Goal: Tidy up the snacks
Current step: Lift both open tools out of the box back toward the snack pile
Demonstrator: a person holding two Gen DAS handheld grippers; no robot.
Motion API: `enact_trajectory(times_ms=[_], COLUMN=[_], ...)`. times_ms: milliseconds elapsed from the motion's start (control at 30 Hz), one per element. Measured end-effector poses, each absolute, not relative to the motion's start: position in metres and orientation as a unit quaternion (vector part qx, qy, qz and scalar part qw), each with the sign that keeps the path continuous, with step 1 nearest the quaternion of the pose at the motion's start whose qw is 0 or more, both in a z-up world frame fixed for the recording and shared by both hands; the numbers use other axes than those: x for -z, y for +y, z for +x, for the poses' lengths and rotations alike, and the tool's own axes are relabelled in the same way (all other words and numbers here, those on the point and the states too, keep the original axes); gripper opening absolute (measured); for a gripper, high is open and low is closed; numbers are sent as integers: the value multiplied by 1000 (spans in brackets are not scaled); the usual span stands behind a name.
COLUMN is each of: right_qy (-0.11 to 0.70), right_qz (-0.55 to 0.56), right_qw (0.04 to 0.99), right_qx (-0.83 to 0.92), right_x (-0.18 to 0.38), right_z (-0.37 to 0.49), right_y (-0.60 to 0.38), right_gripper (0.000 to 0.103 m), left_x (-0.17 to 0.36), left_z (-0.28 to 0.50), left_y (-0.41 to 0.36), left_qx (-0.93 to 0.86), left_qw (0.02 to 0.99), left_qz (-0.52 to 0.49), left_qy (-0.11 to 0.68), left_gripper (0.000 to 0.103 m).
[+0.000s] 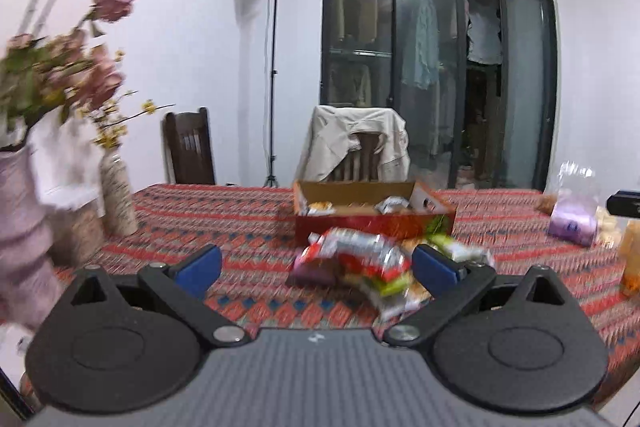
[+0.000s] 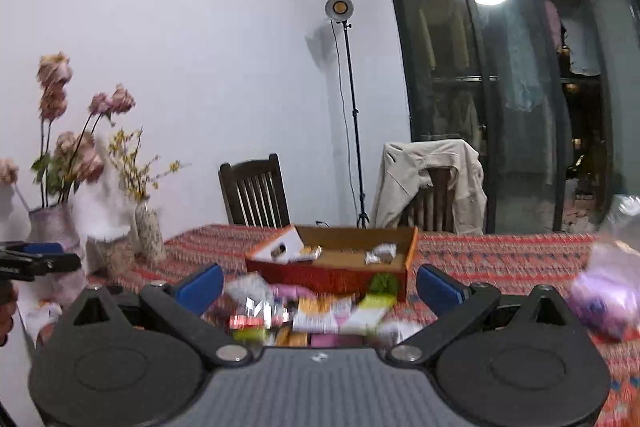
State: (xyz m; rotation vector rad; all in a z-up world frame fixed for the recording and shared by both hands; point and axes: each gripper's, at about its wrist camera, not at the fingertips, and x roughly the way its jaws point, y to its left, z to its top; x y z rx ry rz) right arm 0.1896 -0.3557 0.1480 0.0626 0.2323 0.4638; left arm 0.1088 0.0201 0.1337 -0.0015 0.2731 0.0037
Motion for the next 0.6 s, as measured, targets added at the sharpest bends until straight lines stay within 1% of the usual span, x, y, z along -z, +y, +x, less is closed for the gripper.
enact_trajectory(times_ms=[67, 167, 267, 433, 533, 600], right_qy=[110, 100, 109, 137, 152, 168], right_qz=[22, 3, 7, 24, 4, -11], right_qw=[970, 976, 976, 975, 977, 975], right_qx=[-216, -196, -189, -172, -147, -148], right_x=[-130, -105, -81, -31, -3, 7], right_z=[164, 123, 93, 71, 70, 74], right_y=[-354, -347, -341, -329, -318, -312], right_gripper=[103, 103, 103, 103, 103, 103], left_x=[-119, -95, -71, -34, -25, -23], left_z=[84, 58, 42, 37, 44, 48], left_y=[20, 18, 14, 17, 16, 17], left_qx=[-10, -5, -4, -26, -21, -20], left_qw=[991, 990, 987, 980, 975, 976], left_qz=[-7, -15, -12, -24, -31, -26], left_qy=[132, 143, 163, 196, 218, 216], left_gripper=[103, 103, 103, 103, 103, 103])
